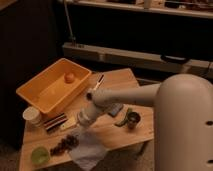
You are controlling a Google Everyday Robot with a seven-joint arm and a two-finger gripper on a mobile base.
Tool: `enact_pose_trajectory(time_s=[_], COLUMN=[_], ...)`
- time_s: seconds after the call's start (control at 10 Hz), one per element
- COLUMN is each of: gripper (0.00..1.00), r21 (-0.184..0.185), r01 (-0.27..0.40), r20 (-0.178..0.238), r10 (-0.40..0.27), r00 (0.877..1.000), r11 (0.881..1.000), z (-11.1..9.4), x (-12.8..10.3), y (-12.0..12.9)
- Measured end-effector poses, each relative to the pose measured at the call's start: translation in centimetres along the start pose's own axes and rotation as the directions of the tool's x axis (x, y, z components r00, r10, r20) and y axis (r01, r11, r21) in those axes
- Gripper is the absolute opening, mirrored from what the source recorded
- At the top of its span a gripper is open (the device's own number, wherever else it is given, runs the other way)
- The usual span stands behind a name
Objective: Place grapes in plastic cup
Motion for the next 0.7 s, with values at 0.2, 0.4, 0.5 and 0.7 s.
enact_pose_trajectory(time_s=[0.2, 0.4, 0.5, 0.7], gripper=[0.8, 0.8, 0.8, 0.72], r21=[-0.022, -0.04, -0.049, -0.06], r01=[0.027, 0.05, 0.066, 0.086], r20=[-0.036, -0.066, -0.082, -0.112], r10=[-0.028, -0.053, -0.069, -0.092], r00=[0.999, 0.996, 0.994, 0.989], r11=[0.999, 0.998, 0.997, 0.994], z=[1.0, 1.8, 2.2, 3.2], x=[0.3, 0.6, 0.8, 1.2], y=[0.6, 1.2, 1.5, 1.8])
